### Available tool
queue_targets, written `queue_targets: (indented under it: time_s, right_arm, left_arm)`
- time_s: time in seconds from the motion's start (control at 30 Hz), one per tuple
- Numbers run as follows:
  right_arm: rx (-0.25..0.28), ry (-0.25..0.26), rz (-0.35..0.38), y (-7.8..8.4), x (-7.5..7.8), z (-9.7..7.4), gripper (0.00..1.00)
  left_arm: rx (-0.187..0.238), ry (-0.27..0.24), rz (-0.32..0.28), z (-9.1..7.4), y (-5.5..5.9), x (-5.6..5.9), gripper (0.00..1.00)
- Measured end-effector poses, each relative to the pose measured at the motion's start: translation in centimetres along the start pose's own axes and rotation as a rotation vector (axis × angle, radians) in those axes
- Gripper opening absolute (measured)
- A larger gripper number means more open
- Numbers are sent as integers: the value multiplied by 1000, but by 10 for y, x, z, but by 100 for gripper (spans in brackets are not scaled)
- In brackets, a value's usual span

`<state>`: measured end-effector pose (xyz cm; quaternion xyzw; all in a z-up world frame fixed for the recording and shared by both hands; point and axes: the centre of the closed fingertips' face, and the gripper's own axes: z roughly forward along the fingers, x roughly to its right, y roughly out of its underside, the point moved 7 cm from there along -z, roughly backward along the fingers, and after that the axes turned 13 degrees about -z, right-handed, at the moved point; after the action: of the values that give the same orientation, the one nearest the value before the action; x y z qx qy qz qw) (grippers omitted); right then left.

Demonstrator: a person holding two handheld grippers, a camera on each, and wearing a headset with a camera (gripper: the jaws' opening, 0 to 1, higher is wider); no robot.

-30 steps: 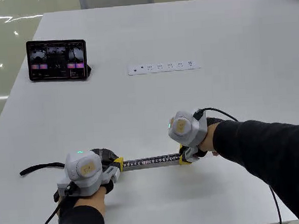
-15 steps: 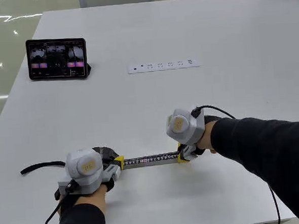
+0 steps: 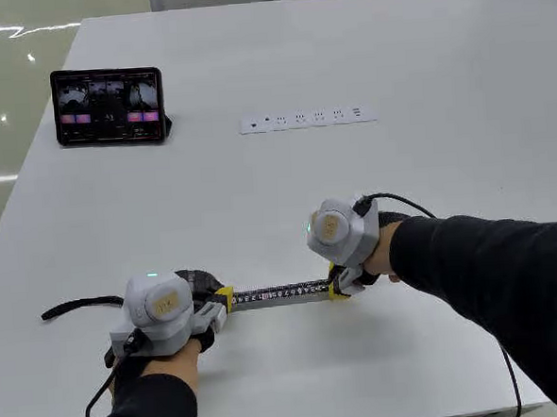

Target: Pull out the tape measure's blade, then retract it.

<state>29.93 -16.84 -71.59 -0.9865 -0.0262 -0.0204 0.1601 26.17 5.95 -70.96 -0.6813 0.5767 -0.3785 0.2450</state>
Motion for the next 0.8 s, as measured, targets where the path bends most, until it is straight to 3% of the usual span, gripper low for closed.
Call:
queue_targets:
  time_s: [0.8]
  right_arm:
    - [15, -6, -4, -7, 0, 4, 10]
  left_arm:
    - [1, -2, -2, 1, 0, -1, 63]
